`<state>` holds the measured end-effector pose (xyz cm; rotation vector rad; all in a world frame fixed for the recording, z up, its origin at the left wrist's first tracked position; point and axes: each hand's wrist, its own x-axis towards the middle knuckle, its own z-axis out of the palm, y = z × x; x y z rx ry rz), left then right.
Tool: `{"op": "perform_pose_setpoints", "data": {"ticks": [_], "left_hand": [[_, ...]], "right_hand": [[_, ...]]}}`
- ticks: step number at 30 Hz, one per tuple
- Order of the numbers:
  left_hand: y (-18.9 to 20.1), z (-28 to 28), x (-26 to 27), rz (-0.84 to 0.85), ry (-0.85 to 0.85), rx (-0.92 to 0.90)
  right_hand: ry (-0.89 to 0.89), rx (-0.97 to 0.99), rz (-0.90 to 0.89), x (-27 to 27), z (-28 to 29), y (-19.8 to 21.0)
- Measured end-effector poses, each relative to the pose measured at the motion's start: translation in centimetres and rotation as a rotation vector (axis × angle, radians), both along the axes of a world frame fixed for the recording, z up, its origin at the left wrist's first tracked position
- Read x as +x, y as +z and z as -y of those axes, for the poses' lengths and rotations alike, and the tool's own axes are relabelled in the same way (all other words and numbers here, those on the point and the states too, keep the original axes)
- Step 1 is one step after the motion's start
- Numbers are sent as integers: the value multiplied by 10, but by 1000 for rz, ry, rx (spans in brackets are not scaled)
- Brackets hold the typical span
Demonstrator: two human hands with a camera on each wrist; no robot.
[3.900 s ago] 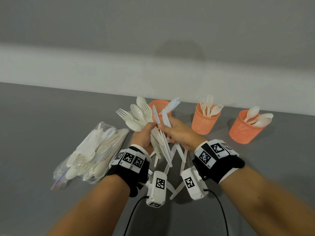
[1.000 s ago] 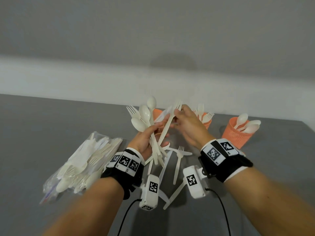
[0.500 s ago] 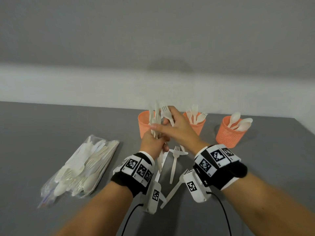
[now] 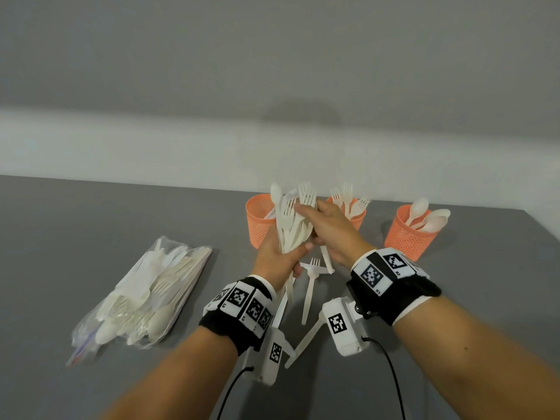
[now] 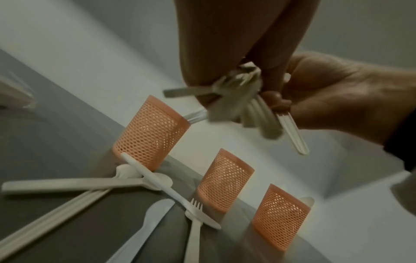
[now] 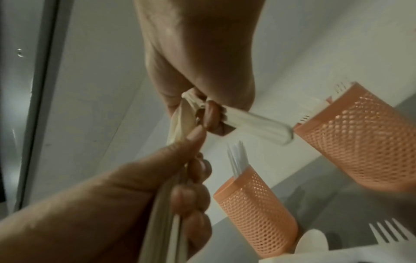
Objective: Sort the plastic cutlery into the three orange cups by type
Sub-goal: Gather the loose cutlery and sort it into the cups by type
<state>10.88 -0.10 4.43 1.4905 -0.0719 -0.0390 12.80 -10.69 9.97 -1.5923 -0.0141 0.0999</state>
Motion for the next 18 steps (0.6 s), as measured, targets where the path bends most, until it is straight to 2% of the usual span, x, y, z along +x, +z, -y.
{"op": "perform_pose_setpoints", "data": {"ticks": [6, 9, 11, 12, 14, 16, 18], "left_hand": [[-19, 2, 6, 35, 101, 220], [-25, 1, 6, 85, 111, 371], [-26, 1, 5, 115, 129, 415], [-26, 1, 5, 129, 138, 432], [-24, 2, 6, 152, 149, 465], [-23, 3, 8, 171, 144, 481], [-22, 5, 9, 193, 115, 473]], "right_hand": [[-165, -34, 191, 14, 6, 9], [-239, 91, 253, 18, 14, 25], [-244, 209, 274, 18, 18, 33], [-239, 208, 271, 17, 19, 37], [-214, -8, 229, 16, 19, 35], [-94, -344, 180, 13, 16, 24], [6, -540, 167, 12, 11, 9]]}}
